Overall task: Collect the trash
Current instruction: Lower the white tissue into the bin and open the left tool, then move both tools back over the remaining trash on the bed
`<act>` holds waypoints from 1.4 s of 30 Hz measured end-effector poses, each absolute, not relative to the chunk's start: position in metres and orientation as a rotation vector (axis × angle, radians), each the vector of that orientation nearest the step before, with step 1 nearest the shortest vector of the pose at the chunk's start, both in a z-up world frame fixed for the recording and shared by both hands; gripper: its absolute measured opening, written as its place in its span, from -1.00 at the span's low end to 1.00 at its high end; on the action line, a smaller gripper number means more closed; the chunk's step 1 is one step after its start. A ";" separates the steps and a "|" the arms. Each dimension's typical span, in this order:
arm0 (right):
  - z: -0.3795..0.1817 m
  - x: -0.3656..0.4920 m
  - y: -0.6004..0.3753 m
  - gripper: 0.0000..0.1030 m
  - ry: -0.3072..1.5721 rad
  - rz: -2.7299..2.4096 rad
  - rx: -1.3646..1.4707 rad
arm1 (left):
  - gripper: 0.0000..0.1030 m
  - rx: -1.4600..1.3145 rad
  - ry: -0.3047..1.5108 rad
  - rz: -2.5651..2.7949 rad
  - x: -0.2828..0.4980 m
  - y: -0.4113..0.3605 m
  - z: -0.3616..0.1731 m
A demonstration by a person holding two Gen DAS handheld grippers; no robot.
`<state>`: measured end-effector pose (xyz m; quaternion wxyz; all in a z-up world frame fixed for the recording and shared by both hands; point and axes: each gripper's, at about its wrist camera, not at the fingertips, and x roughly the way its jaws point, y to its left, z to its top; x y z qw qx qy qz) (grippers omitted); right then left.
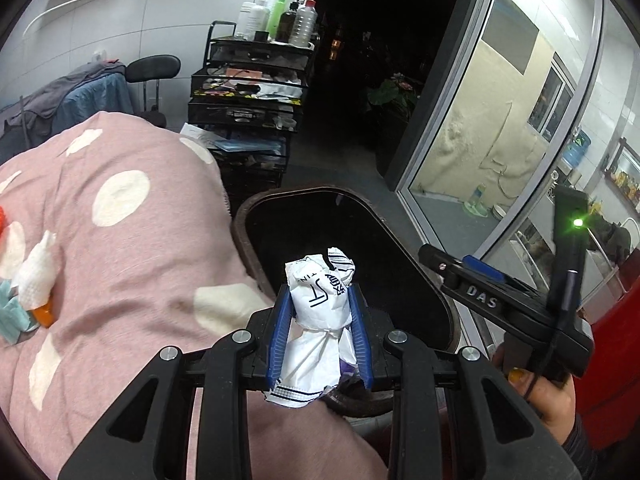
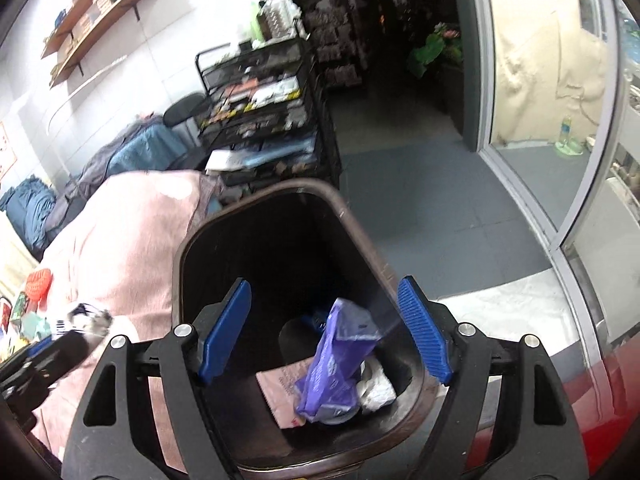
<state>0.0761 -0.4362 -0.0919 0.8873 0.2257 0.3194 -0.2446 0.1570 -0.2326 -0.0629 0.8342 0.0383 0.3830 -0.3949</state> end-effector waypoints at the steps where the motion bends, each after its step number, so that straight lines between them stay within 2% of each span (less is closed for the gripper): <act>1: -0.089 0.073 -0.438 0.48 0.644 -0.519 0.468 | -0.44 0.083 0.820 -0.842 0.159 -0.237 -0.063; 4: -0.084 0.067 -0.444 0.61 0.619 -0.544 0.469 | -0.44 0.103 0.842 -0.850 0.162 -0.250 -0.067; 14: -0.077 0.054 -0.461 0.63 0.583 -0.583 0.505 | -0.43 0.178 0.900 -0.861 0.166 -0.291 -0.085; 17: -0.077 0.052 -0.465 0.64 0.578 -0.594 0.516 | -0.23 0.195 0.906 -0.853 0.166 -0.297 -0.088; 19: -0.078 0.050 -0.467 0.64 0.576 -0.599 0.522 | 0.28 0.207 0.902 -0.837 0.166 -0.300 -0.091; 24: -0.078 0.047 -0.470 0.68 0.568 -0.615 0.532 | 0.64 0.229 0.854 -0.819 0.160 -0.299 -0.089; 28: -0.079 0.047 -0.470 0.72 0.567 -0.621 0.535 | 0.71 0.224 0.813 -0.817 0.160 -0.298 -0.084; 42: -0.075 0.049 -0.461 0.73 0.557 -0.568 0.520 | 0.77 0.151 0.734 -0.789 0.155 -0.258 -0.056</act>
